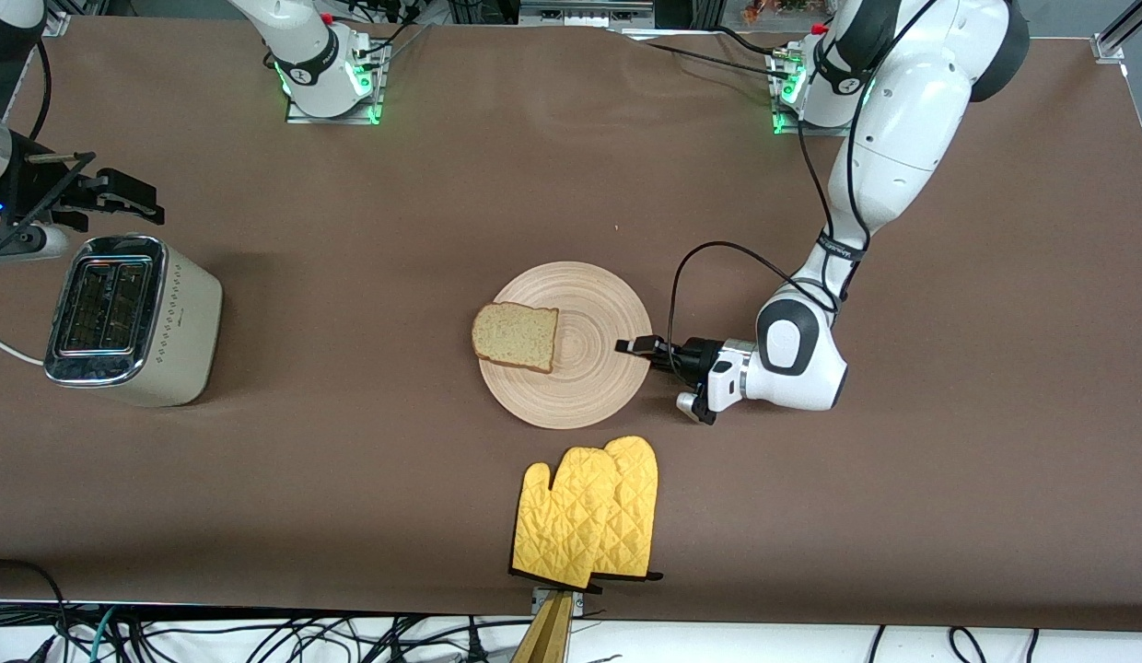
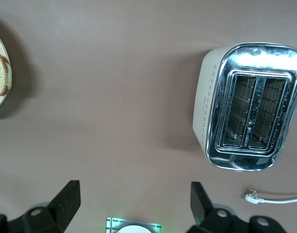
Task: Move plate and put bread in toaster
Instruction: 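Reach the right gripper to the bread while the left gripper withdraws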
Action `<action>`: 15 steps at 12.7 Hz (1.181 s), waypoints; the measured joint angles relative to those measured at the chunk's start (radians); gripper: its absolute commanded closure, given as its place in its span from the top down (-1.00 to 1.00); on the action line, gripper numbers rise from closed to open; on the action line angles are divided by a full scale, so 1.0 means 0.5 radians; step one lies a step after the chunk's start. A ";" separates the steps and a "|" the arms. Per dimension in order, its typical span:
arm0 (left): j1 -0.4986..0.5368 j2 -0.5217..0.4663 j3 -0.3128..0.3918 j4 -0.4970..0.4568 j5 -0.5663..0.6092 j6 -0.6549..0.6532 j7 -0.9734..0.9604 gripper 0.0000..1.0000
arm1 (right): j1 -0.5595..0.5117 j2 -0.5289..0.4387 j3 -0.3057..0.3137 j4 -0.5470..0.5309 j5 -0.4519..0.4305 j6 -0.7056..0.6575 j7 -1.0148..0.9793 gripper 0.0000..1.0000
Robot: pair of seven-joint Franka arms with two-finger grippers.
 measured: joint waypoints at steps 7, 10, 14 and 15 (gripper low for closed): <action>0.001 0.009 0.028 -0.001 -0.007 -0.003 0.003 0.99 | 0.302 0.332 0.014 -0.027 0.297 0.180 0.364 0.99; 0.035 -0.064 0.089 -0.031 -0.007 -0.016 0.003 1.00 | 0.574 0.422 0.020 -0.193 0.308 0.660 0.725 0.99; 0.226 -0.463 0.196 -0.326 0.220 0.013 0.002 1.00 | 0.790 0.600 0.060 -0.358 0.415 1.261 1.137 0.98; 0.281 -0.603 0.205 -0.450 0.296 0.065 0.003 1.00 | 0.806 0.664 0.095 -0.384 0.485 1.436 1.176 0.98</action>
